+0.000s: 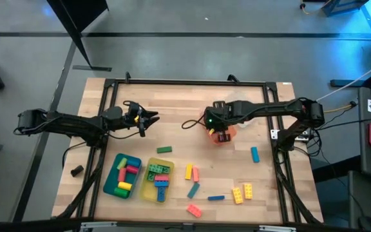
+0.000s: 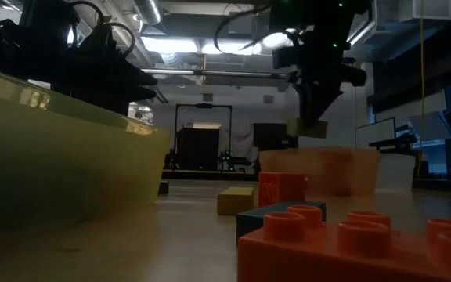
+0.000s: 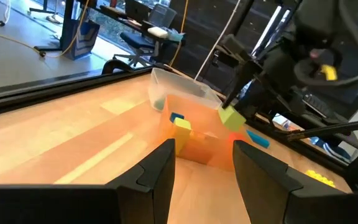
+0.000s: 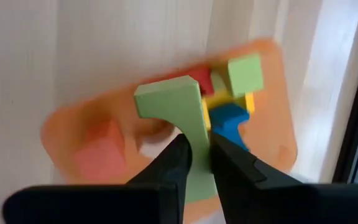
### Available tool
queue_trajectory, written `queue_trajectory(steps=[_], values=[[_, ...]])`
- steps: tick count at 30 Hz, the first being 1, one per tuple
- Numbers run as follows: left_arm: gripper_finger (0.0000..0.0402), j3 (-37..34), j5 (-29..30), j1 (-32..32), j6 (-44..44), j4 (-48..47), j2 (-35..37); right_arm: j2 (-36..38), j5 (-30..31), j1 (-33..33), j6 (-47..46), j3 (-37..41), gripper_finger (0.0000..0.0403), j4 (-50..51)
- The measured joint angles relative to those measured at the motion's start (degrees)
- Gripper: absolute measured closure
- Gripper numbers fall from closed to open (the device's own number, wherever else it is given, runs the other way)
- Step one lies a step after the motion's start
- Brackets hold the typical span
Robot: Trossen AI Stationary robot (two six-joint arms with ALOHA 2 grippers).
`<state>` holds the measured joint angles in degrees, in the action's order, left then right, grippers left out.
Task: Sort blocks by size
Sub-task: Put the light green arch block into the orange bin, then put the green rectangle block into the transparent bin
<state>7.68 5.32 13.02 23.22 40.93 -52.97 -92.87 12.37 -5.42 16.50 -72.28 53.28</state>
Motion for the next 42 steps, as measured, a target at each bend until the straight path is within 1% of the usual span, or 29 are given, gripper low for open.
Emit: queue_trajectory(steps=[2,8,13,15,20,23,26,32,35,42], values=[[0.0256,0.0,0.0,0.0,0.1,0.0,0.0,0.0,0.1,-0.2,-0.2,0.1,0.0332,1.5],[0.0256,0.1,-0.5,0.0,2.1,-0.1,0.0,0.0,0.2,-0.2,-0.4,0.1,0.0332,1.3],[0.0256,3.2,-2.3,0.0,-2.0,-1.0,0.0,0.0,0.2,-0.2,-3.2,0.1,0.0331,0.8],[0.0256,5.3,-2.7,0.0,-4.6,-4.6,0.0,0.0,0.5,-0.2,-3.4,0.1,0.0331,1.0],[0.0256,12.7,-2.8,0.0,-6.8,-22.2,0.0,0.0,0.5,-0.2,-3.4,0.1,0.0331,1.4],[0.0256,16.8,-2.8,0.0,-7.4,-30.3,0.0,0.0,0.5,-0.2,-2.9,0.1,0.0331,1.2],[0.0256,19.0,-2.8,0.0,-9.0,-33.0,0.0,0.0,0.5,-0.2,-2.8,0.1,0.0331,0.6],[0.0256,19.4,-2.8,-0.1,-9.6,-32.6,0.0,0.0,0.5,-0.2,-3.0,0.1,0.0327,0.9],[0.0257,19.4,-2.8,-1.0,-8.5,-32.8,-0.2,0.0,0.6,-0.2,-3.0,0.0,0.0304,1.0],[0.0257,19.4,-2.8,-3.9,-8.0,-33.0,-1.6,0.0,0.6,-0.2,-3.0,0.0,0.021,0.6]])
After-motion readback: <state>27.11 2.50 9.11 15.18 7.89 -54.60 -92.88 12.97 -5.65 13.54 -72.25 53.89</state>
